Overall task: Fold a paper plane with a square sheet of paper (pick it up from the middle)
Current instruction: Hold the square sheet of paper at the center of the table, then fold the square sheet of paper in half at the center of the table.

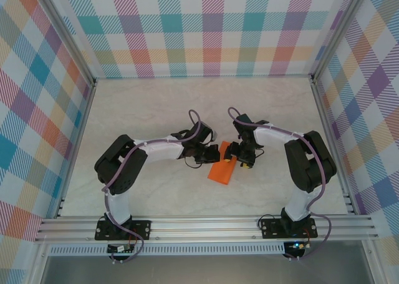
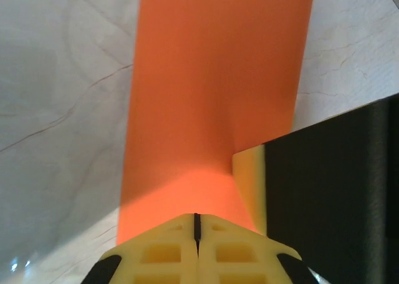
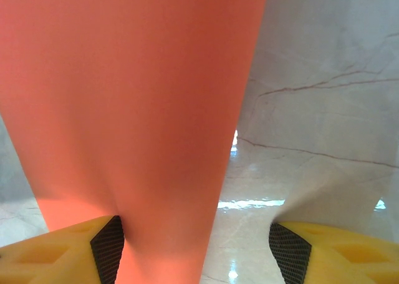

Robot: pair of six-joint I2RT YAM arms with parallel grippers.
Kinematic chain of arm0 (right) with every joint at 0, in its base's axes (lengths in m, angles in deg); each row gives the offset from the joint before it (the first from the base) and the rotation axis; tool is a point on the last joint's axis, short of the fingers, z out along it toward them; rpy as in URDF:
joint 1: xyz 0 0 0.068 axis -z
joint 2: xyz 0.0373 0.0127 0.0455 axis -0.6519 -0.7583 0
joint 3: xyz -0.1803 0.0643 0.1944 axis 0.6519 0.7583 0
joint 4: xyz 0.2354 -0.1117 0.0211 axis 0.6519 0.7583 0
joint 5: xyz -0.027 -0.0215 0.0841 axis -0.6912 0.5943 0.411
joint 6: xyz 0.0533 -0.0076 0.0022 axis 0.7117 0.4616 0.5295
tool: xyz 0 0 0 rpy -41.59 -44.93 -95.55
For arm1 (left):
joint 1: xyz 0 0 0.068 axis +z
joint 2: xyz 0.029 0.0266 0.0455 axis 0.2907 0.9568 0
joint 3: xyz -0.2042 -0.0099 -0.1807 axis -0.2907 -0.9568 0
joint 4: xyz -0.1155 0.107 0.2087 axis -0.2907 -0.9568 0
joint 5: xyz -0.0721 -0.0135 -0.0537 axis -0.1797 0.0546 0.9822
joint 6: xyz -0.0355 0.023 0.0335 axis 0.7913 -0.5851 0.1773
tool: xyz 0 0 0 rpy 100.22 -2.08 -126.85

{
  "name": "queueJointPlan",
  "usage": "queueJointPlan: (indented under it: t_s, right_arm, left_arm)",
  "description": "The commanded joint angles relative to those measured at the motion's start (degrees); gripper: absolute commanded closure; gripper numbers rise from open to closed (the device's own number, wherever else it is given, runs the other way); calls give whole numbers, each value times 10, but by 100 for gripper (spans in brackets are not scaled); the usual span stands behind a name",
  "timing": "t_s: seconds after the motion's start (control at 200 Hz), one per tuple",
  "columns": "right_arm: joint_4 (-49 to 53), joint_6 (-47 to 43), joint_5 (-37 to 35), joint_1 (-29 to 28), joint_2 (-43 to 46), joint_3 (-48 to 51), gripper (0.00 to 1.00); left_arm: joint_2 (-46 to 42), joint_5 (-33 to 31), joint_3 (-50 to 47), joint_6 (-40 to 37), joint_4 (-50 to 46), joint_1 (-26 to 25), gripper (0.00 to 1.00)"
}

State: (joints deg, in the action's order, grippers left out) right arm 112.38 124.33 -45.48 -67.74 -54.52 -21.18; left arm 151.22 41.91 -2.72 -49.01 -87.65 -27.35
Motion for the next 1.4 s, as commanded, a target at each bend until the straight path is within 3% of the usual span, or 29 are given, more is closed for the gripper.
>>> queueJointPlan:
  t_s: [0.0, 0.815, 1.1, 1.22, 1.395]
  right_arm:
    - [-37, -8, -34, -4, -65, 39, 31]
    - [-35, -11, -30, -10, -61, 33, 30]
    - [-39, 4, -34, -2, 81, 50, 25]
    - [-87, 18, 21, 9, 137, 79, 38]
    - [-179, 37, 114, 9, 141, 104, 76]
  left_arm:
    - [20, 12, 22, 6, 2, -9, 98]
    - [65, -42, 31, 0, -37, -22, 100]
    - [64, -52, 26, -8, -47, -22, 100]
    - [64, -53, 27, -11, -50, -23, 100]
    - [64, -53, 27, -13, -50, -23, 100]
